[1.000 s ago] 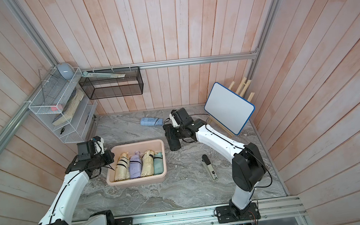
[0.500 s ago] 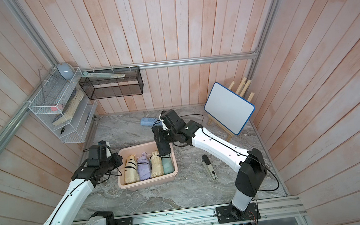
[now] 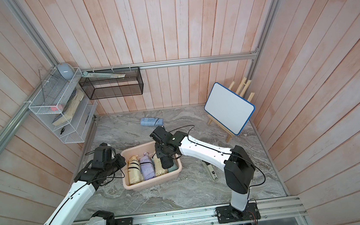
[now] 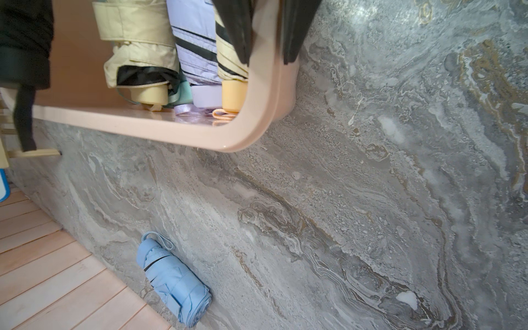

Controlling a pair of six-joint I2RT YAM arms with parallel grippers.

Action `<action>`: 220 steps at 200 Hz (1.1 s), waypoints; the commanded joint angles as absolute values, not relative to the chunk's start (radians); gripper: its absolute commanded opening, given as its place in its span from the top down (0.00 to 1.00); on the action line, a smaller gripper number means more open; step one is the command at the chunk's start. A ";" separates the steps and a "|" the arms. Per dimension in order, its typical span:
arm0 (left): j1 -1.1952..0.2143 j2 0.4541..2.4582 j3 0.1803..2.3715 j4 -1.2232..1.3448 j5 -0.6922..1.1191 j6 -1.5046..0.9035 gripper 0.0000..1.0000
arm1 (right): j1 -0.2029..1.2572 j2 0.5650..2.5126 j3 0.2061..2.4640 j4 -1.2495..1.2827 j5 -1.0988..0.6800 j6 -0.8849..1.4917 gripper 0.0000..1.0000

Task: Put the umbrella into the storage box
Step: Place the umbrella in the storage box.

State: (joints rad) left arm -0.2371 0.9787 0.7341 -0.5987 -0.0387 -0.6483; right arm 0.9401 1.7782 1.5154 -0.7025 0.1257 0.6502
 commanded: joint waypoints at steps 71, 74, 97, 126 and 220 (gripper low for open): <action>-0.247 0.963 0.745 -0.544 0.003 -0.700 1.00 | 0.968 1.789 1.431 -0.627 0.246 0.651 0.33; -0.247 0.962 0.747 -0.545 0.003 -0.700 1.00 | 0.968 1.786 1.432 -0.625 0.247 0.649 0.31; -0.248 0.966 0.752 -0.545 0.005 -0.693 1.00 | 0.976 1.766 1.440 -0.617 0.272 0.630 0.18; -0.248 0.972 0.759 -0.544 0.005 -0.689 1.00 | 0.977 1.743 1.472 -0.632 0.306 0.605 0.16; -0.247 0.970 0.806 -0.564 0.101 -0.606 0.58 | 0.861 1.595 1.473 -0.392 0.265 0.483 0.20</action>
